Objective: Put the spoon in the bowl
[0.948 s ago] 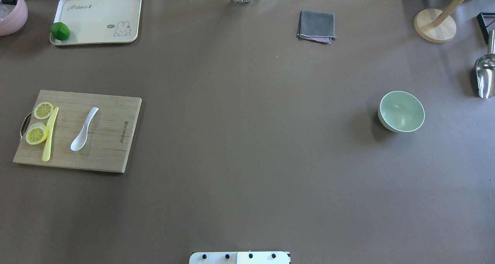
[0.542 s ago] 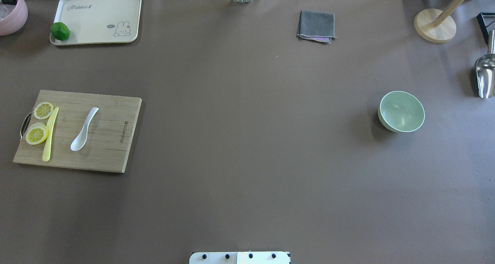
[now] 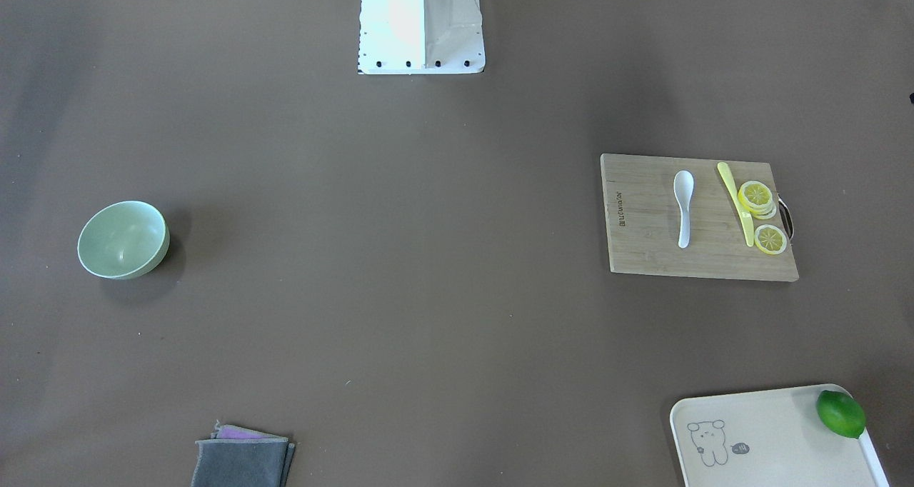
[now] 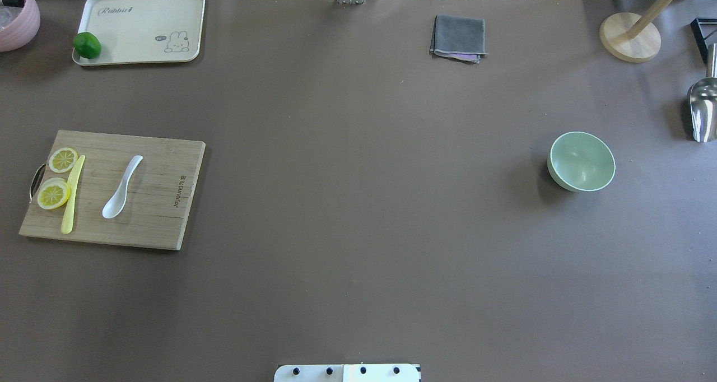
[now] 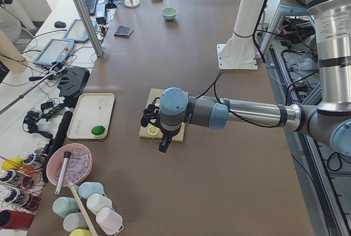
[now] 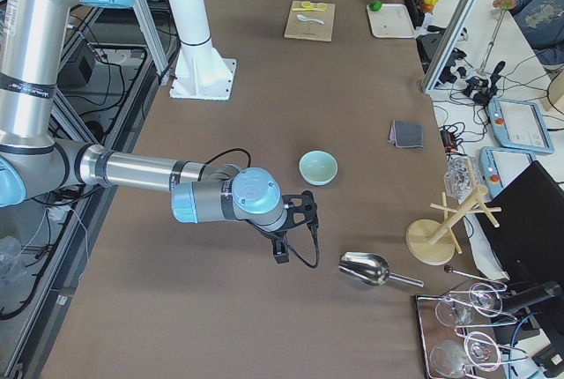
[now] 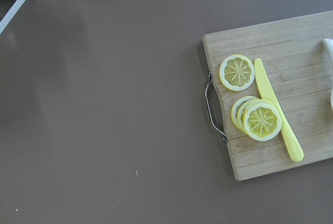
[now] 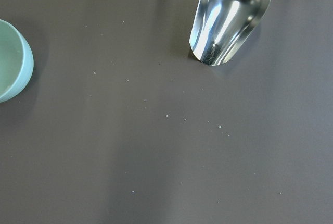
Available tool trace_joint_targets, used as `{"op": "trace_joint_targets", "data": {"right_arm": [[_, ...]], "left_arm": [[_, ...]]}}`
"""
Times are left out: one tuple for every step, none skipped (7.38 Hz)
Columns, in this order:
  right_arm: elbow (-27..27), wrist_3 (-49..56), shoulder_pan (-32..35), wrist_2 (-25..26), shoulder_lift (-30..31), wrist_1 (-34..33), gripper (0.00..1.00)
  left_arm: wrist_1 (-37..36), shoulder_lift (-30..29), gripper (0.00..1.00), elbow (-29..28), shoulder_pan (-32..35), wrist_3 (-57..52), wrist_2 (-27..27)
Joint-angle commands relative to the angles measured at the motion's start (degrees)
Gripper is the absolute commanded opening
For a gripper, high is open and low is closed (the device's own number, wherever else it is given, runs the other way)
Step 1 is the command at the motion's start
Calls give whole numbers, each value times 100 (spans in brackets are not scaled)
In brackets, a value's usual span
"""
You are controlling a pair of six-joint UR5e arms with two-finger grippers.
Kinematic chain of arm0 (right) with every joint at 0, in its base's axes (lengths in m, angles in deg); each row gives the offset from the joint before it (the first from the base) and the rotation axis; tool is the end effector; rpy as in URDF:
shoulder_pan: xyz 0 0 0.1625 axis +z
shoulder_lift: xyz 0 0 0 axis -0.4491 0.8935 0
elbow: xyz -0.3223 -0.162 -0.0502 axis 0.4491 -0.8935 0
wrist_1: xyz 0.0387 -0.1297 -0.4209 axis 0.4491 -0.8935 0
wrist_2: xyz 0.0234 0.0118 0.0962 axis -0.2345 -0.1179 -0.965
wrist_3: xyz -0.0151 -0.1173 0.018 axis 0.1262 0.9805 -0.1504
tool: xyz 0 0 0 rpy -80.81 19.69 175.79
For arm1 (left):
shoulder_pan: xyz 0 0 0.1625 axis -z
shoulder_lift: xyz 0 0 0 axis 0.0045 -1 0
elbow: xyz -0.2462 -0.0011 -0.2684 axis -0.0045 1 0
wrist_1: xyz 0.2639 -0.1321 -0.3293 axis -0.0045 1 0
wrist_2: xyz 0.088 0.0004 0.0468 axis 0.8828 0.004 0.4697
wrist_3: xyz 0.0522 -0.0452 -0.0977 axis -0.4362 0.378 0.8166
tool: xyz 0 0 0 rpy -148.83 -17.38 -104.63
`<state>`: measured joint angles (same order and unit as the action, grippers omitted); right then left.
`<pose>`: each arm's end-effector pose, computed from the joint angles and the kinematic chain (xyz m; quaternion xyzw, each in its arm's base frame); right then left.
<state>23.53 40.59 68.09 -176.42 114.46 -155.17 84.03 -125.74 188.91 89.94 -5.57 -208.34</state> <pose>0.0751 -0.4218 0.6008 0.1162 -0.4224 -0.0589 0.8970 -0.0382 -0.4575 0.5311 0.1195 0.4175 0.1201 0.8927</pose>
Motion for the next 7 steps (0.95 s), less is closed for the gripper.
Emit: {"op": "trace_joint_targets", "data": {"right_arm": [[9,-550,-239,2,-192,0,100],[18,-1208,-537,-6,-394,0,100],[-17,-1884,-1027,37,-709,9,100],[-17,-2857,-1563,203,-1139,18,100],[-17,-3606,-2064,492,-1448,87,98],[-235,-3805,-2374,721,-1555,349,98],[-707,-4146,-2525,740,-1895,665,98]], "left_arm": [[9,-65,98,2,6,2,-30],[18,-74,98,11,-3,-33,-39],[18,-74,98,11,-3,-25,-48],[18,-74,98,2,-3,-25,-48],[18,-65,98,28,-3,-25,-48],[18,-74,98,19,-3,-25,-48],[18,-74,98,11,-12,-25,-48]]}}
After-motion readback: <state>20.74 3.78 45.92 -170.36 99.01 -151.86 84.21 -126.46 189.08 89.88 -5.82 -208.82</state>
